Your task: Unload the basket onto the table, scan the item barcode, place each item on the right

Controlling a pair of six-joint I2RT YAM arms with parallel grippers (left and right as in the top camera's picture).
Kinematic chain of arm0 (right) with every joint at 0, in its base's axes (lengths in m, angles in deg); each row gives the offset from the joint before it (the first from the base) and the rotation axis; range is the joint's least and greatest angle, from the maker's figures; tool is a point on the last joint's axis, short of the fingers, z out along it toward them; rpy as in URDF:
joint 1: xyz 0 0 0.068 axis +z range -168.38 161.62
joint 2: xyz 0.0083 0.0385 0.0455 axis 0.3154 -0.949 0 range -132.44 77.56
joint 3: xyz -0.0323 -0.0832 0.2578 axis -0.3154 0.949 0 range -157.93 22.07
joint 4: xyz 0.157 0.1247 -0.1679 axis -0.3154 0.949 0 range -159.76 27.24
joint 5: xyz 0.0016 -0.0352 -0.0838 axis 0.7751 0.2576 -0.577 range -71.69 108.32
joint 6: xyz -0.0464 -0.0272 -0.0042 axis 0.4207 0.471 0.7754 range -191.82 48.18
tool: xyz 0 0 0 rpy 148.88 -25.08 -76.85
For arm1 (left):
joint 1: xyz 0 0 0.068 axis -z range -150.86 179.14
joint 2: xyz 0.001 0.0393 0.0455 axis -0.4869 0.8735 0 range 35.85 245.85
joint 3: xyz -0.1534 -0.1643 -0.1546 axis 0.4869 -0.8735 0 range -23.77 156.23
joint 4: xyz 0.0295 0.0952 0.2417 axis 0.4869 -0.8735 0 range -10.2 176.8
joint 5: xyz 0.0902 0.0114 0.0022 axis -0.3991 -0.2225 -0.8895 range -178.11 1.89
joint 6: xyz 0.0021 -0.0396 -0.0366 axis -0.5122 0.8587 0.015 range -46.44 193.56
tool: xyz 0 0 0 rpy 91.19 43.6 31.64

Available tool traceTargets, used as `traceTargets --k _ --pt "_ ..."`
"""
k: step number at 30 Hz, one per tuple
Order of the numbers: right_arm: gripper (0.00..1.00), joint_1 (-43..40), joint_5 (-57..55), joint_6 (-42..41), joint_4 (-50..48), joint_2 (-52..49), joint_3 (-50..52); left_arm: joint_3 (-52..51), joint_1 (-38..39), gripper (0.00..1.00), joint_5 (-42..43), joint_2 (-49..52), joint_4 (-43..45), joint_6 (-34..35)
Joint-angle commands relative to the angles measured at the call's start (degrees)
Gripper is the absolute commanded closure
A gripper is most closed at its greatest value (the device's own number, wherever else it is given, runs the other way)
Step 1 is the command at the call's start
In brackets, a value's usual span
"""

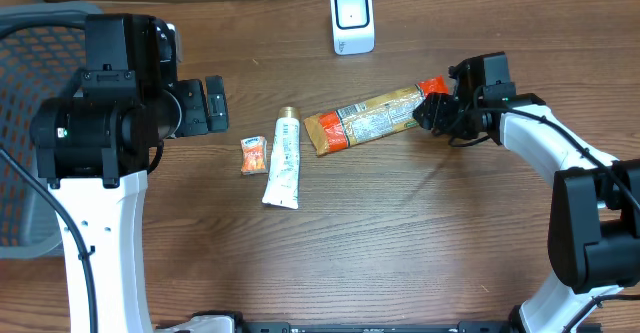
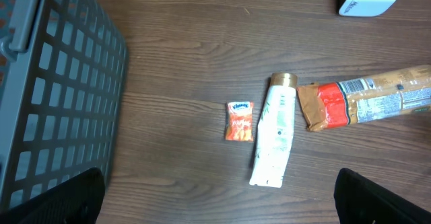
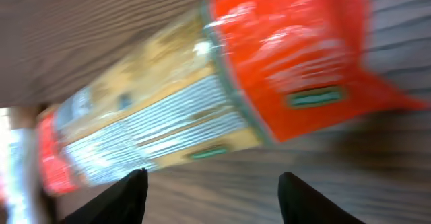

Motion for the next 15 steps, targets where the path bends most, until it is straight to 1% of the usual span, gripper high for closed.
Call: traceTargets --k 1,4,5,6,9,12,15 --pt "0.36 2.3 9.6 -2.8 -1.1 0.3 -4.1 0.1 -0.4 0.0 -0.7 0.1 0.2 0.2" --pt "0.35 5.6 10.8 -8.5 -5.5 0.3 -4.7 0.1 -0.4 0.0 -0.7 0.1 0.2 0.2" --pt "0.34 8.0 9.0 -12.0 -8.7 0.2 -4.7 0.1 -0.4 0.0 -0.7 0.1 0.2 0.2" --pt "0.32 9.7 6.1 -14.6 -10.5 -0.1 -4.7 0.1 -0.4 0.0 -0.7 0.1 0.2 0.2" --pt "0.32 15.0 -4.7 -22.3 -15.1 -1.5 -4.7 0.1 -0.4 0.0 -0.7 0.1 0.2 0.2" --pt "0.28 19.0 -10.6 -26.3 -20.0 -4.7 -4.7 0.1 -0.4 0.0 -0.7 0.1 0.2 0.2" --pt "0.28 22.1 -12.2 -28.4 -26.4 -8.7 -4.7 0.1 -0.4 0.0 -0.7 0.1 0.2 0.2"
